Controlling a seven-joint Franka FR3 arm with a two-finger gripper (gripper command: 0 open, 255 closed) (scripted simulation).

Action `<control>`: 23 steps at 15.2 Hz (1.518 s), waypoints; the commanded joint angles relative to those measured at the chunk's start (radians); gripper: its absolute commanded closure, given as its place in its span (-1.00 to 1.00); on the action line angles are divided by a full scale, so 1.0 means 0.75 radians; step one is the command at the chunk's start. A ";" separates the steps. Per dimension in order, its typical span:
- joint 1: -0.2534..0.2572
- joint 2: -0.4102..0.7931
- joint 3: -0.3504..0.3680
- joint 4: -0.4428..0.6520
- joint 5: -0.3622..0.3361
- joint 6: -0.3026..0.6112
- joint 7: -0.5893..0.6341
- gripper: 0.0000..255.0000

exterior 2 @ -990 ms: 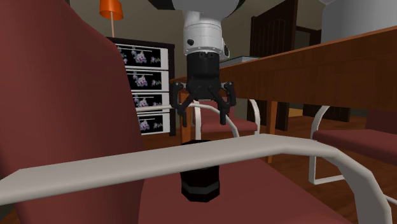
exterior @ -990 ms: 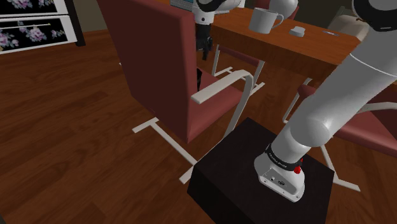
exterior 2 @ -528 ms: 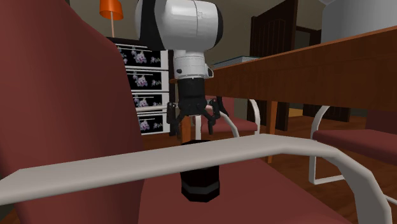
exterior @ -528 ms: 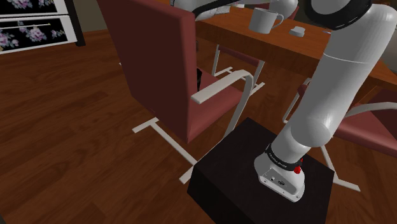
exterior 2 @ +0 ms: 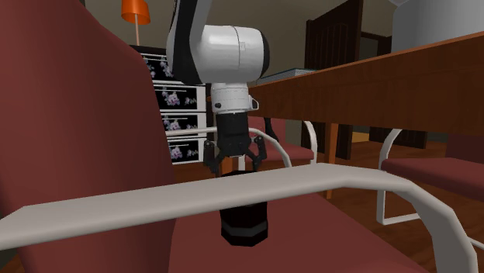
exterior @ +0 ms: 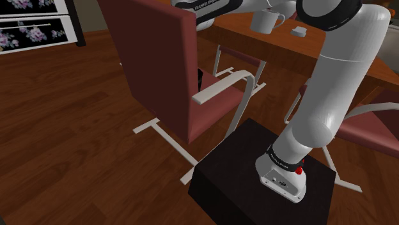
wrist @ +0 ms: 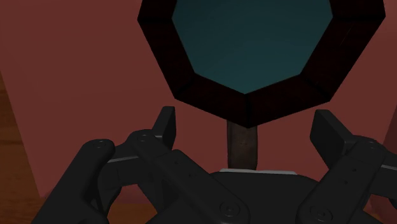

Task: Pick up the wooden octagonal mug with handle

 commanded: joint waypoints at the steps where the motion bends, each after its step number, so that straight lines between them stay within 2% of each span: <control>1: 0.000 0.004 0.000 -0.003 0.000 0.008 0.001 -1.00; 2: 0.000 0.005 0.000 -0.002 0.000 0.008 0.001 1.00; 11: 0.000 0.004 0.000 -0.003 0.000 0.008 0.001 1.00; 23: 0.001 -0.060 0.002 0.129 0.007 -0.189 -0.013 1.00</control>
